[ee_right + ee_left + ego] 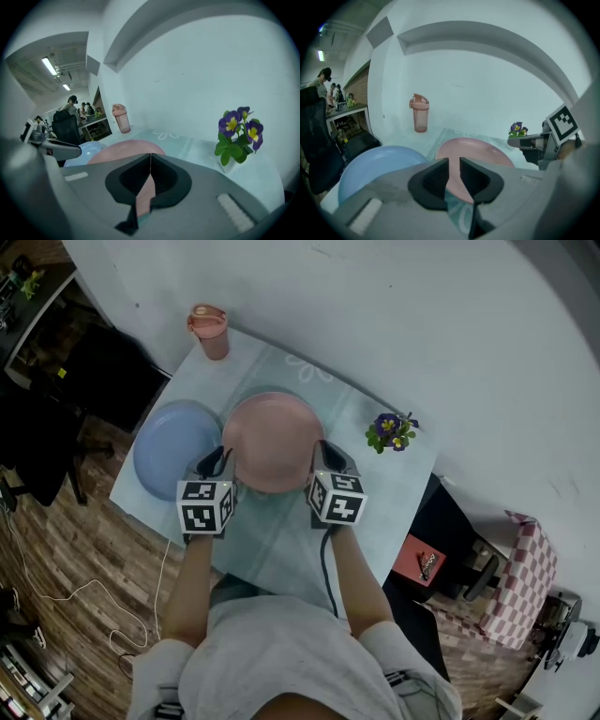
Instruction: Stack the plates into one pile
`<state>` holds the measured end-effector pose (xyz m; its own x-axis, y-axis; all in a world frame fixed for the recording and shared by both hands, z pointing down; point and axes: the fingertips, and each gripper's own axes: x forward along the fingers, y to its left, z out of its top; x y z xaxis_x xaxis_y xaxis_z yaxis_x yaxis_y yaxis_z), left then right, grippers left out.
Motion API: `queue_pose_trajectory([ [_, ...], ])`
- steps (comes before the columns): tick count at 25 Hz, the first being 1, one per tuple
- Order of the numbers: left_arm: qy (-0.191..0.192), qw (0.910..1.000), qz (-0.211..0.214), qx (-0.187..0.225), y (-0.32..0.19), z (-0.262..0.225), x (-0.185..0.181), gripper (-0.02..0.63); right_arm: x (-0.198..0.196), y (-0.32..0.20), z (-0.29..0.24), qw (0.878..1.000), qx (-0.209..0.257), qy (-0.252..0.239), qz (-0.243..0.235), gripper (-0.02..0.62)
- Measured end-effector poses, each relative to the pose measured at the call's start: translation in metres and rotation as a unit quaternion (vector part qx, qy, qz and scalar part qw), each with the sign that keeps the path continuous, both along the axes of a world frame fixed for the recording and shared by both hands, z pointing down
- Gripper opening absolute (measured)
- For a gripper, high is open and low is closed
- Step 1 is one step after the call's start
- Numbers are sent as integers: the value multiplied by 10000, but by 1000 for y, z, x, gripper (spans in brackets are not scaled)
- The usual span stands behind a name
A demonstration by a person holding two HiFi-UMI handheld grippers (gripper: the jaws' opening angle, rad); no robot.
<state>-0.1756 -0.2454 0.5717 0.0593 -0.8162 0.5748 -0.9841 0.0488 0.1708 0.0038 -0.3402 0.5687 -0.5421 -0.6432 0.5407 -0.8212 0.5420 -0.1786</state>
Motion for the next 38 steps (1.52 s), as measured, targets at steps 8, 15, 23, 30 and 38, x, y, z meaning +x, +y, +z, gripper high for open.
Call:
queue_pose_trajectory([
  [8,-466,9925,12,1133,15,-76,-6,5,-24,21,-84,9912,1029,-686,-463,2],
  [15,-708,9805,-85,1832,46,-124,-12,5,-28,44,-127,9806,1514,-1071,-632,2],
  [23,-1149,9623,-366,2439,75,-159,-21,5,-39,62,-150,9692,1836,-1346,-940,1],
  [30,-1354,9516,-697,2669,104,-174,-39,5,-58,79,-163,9618,1973,-1540,-1109,0],
  [38,-1372,9387,-453,3131,108,-196,-76,5,-86,99,-179,9583,2218,-1544,-930,0],
])
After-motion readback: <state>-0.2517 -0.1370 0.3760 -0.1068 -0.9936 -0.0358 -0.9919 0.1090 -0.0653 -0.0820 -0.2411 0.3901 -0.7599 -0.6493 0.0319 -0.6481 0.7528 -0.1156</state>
